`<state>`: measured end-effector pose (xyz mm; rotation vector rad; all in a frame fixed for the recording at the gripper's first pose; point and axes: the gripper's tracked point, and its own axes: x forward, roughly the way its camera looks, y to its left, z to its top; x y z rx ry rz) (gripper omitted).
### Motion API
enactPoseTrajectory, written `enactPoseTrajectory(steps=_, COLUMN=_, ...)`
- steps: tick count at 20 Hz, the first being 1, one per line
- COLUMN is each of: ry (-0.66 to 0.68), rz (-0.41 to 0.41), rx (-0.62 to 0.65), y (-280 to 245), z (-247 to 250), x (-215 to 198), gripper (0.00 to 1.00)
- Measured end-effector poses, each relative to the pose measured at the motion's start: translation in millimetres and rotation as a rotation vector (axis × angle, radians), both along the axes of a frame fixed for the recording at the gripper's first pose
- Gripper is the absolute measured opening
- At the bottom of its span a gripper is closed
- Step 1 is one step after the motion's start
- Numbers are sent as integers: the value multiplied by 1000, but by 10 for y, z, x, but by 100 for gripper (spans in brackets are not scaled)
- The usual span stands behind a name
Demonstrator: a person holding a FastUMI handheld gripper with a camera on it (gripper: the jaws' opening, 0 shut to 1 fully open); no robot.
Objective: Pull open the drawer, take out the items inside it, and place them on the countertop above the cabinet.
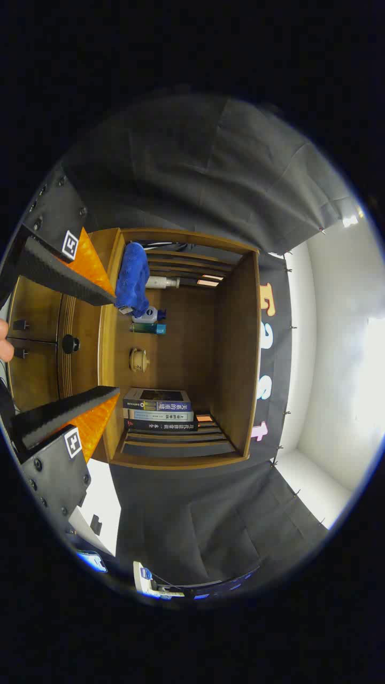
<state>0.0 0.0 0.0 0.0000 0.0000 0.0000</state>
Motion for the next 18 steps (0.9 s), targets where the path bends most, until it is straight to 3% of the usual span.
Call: enactPoseTrajectory(steps=18, ry=-7, rz=9, rx=-7, y=43, z=36, x=-10, gripper=98)
